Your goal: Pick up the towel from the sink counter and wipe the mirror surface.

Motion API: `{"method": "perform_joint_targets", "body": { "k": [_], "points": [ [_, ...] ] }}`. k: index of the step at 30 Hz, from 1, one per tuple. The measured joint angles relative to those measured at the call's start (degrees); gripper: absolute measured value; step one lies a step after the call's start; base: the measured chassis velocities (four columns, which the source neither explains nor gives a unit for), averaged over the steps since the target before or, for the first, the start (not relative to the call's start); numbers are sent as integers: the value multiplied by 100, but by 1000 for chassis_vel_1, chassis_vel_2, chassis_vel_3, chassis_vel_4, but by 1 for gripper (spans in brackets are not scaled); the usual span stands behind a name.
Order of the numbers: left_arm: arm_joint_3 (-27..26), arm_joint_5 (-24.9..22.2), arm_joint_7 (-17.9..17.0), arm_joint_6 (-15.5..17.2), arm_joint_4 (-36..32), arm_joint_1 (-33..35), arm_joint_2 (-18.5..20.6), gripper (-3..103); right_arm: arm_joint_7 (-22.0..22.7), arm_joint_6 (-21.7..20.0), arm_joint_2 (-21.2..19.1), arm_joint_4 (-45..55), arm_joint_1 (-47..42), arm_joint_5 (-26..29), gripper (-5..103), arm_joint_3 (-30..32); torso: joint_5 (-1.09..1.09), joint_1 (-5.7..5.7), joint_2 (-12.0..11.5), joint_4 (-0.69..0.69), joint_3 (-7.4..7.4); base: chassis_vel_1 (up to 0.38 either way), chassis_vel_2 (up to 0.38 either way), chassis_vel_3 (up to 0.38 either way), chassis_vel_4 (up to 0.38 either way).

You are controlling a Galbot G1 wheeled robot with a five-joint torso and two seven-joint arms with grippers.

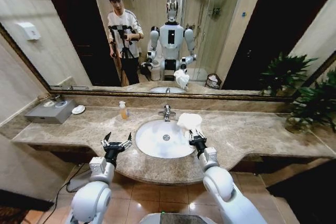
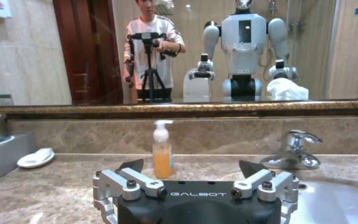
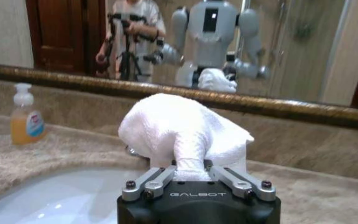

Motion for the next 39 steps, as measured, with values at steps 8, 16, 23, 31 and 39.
{"method": "perform_joint_targets", "body": {
  "k": [8,16,23,31,39],
  "points": [
    [-1,0,0,0,0,-2,1,100,-518,-1169,-433,-616,982,565,10,-211,-1,2,0,-4,0,31,19,-27,-13],
    [1,0,0,0,0,-2,0,100,-857,-1893,-747,-1311,1725,367,10,-800,1,2,-1,-3,1,0,0,0,0],
    [1,0,0,0,0,-1,0,100,-1152,-2192,-1141,-1705,2550,515,10,-1586,1,2,0,-3,0,0,0,0,0],
    [0,0,-1,0,0,-2,0,100,-1325,-2210,-1103,-2665,4053,1518,10,-3016,1,2,-1,-1,1,0,0,0,0],
    [1,0,-1,0,0,-2,0,100,-1598,-2197,-1064,-3222,4790,1516,10,-3869,-1,2,0,-3,0,0,0,0,0]
  ]
}}
